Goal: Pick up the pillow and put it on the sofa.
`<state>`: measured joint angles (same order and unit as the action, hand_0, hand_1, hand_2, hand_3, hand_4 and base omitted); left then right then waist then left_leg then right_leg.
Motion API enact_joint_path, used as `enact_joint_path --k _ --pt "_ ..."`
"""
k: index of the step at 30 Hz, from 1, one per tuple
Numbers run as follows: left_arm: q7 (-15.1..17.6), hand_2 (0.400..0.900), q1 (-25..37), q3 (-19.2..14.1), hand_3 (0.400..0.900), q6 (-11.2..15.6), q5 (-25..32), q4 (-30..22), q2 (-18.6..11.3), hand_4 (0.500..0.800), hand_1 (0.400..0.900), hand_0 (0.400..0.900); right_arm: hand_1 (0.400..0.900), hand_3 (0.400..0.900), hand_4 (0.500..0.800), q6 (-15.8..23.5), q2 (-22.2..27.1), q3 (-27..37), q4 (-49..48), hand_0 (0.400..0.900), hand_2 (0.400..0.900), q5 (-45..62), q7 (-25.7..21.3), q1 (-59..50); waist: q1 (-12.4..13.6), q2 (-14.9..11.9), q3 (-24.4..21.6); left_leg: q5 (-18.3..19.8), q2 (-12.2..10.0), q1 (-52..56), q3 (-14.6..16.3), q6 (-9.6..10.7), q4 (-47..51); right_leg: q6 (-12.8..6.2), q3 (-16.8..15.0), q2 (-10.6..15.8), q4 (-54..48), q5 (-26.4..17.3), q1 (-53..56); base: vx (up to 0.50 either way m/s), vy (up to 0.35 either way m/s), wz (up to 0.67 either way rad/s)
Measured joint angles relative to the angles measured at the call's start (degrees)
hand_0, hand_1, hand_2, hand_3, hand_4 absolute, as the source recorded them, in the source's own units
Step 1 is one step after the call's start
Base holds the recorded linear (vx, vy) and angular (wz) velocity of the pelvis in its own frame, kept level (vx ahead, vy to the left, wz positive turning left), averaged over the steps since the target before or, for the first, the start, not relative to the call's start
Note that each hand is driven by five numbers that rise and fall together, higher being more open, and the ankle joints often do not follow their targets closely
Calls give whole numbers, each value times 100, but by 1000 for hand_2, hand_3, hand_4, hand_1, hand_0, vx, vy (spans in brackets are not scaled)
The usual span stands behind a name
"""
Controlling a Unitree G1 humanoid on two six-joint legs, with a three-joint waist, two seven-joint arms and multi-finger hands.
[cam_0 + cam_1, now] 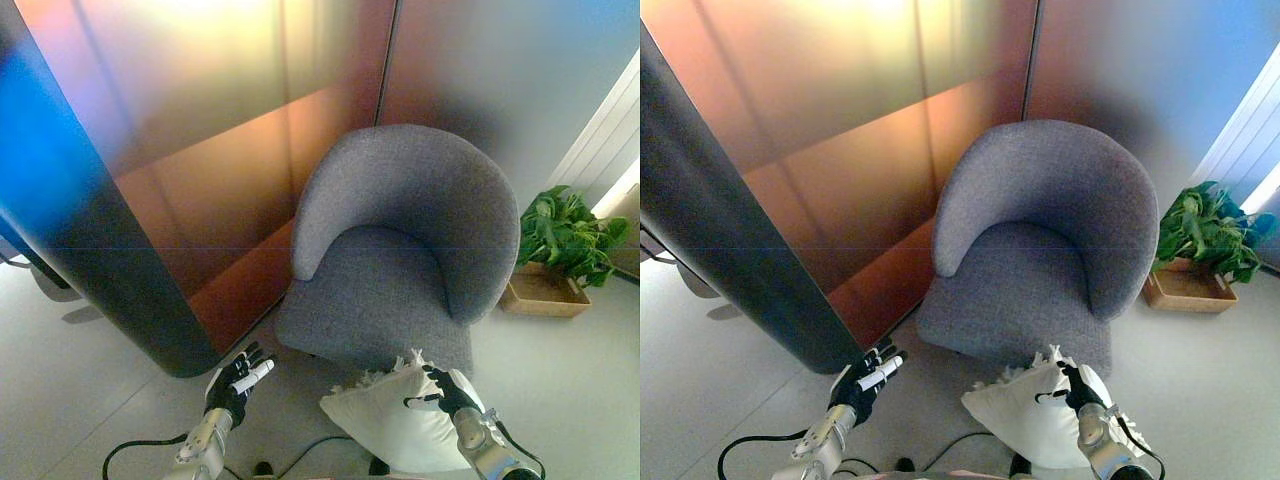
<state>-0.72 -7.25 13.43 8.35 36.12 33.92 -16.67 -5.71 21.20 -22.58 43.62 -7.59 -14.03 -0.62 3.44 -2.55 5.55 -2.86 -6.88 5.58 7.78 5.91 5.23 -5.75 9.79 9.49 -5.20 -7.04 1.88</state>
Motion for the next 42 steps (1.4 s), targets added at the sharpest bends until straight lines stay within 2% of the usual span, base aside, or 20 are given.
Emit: enact_joint_path --k 29,42 --pt "-6 900 -16 -13 900 59 2 0 -15 800 900 900 900 900 800 -49 1 37 133 900 900 -13 -160 -13 7 -17 17 -2 -1 -39 -26 -2 0 0 -2 0 0 0 -25 0 0 0" --pt "-2 900 -15 -13 900 57 3 -1 -21 800 900 900 900 900 800 -100 77 43 428 900 900 -11 -287 -285 16 112 229 -5 0 -74 -49 -5 -1 -3 8 0 0 4 -52 0 0 0"
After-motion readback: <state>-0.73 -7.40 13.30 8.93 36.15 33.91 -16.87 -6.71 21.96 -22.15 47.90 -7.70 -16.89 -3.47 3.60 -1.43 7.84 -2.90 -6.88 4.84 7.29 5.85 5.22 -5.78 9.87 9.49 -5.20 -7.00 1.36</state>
